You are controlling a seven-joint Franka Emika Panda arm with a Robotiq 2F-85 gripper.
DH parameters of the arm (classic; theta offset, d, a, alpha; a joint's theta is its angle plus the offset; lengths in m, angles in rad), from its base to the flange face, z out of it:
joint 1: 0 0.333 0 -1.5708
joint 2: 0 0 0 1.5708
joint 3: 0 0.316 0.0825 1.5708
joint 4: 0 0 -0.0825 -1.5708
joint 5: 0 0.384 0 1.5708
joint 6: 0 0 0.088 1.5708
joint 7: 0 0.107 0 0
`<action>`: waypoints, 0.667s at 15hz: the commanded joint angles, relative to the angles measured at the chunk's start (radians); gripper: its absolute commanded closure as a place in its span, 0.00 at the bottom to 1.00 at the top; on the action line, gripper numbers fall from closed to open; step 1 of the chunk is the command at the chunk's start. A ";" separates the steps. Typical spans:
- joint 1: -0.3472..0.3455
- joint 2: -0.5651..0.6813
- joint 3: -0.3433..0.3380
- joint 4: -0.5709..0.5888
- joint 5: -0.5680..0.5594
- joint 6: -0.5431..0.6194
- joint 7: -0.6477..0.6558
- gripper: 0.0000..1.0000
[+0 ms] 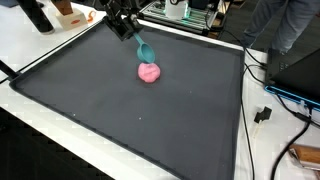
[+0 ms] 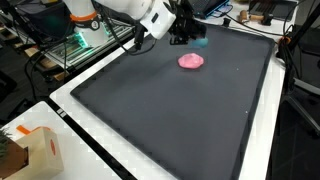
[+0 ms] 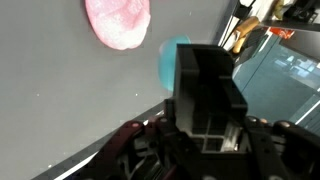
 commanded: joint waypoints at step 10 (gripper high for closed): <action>0.111 -0.148 0.141 -0.099 -0.474 0.474 0.275 0.75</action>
